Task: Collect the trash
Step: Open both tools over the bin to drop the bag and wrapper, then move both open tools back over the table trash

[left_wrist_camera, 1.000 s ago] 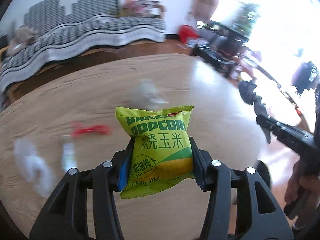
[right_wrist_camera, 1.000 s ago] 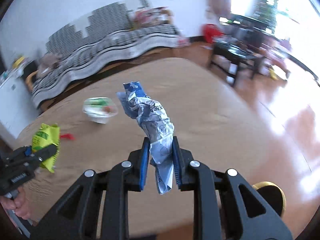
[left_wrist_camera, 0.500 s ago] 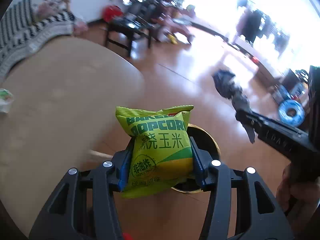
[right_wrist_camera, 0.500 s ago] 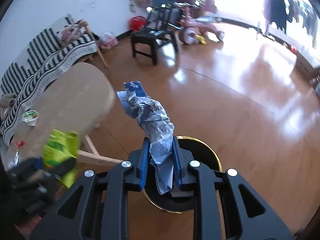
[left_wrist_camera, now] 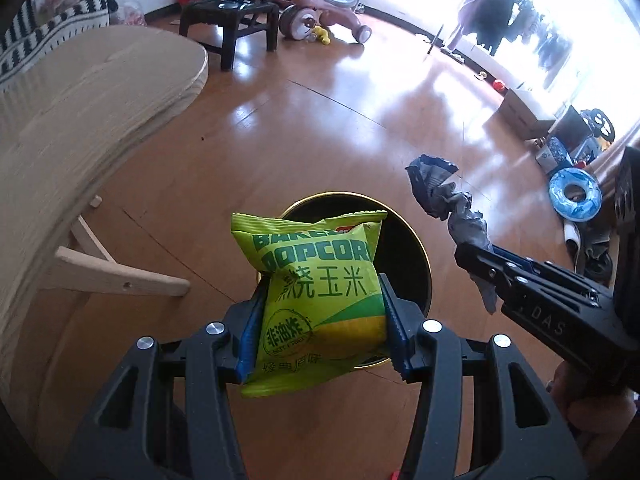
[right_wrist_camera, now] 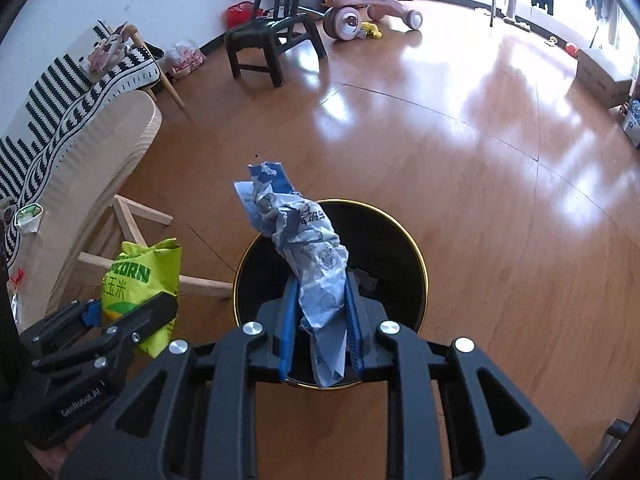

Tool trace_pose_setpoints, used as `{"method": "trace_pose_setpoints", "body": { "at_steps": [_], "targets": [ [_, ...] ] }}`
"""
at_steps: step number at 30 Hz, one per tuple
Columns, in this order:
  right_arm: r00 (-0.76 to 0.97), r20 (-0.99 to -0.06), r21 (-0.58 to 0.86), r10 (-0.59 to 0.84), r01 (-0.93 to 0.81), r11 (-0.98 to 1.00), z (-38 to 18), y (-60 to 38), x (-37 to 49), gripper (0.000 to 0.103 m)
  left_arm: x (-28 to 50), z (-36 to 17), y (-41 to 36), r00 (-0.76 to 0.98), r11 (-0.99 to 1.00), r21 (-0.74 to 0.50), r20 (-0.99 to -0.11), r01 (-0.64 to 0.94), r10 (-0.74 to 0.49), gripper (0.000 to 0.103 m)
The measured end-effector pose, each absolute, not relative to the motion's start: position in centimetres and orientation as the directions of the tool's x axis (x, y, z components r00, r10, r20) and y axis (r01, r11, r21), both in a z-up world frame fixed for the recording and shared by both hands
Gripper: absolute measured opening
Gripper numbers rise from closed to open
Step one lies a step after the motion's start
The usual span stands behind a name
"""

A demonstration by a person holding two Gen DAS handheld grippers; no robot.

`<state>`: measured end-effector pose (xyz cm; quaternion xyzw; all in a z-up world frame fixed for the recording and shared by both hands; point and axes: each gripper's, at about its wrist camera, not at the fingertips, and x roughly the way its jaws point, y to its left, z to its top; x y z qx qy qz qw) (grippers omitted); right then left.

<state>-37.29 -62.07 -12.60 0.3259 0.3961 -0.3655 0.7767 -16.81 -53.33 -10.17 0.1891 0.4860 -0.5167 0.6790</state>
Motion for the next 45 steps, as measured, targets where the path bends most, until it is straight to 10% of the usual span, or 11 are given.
{"method": "trace_pose_setpoints", "body": {
  "at_steps": [20,27,45],
  "targets": [
    [0.412,-0.859,0.214,-0.303,0.828,0.518,-12.7,-63.6,-35.9,0.023,-16.4,-11.3,-55.5,-0.019,0.409,-0.255,-0.866,0.876,-0.5,0.051],
    [0.413,-0.854,0.214,-0.316,0.833,0.51,-12.4,-64.0,-36.2,0.05,-17.0,-11.2,-55.8,-0.013,0.392,-0.242,-0.863,0.887,-0.505,0.067],
    [0.431,-0.831,0.183,-0.351,0.808,0.56,-9.4,-62.6,-34.5,0.056,-13.5,-8.0,-52.5,0.049,0.485,-0.271,-0.834,0.831,-0.55,0.079]
  ]
}}
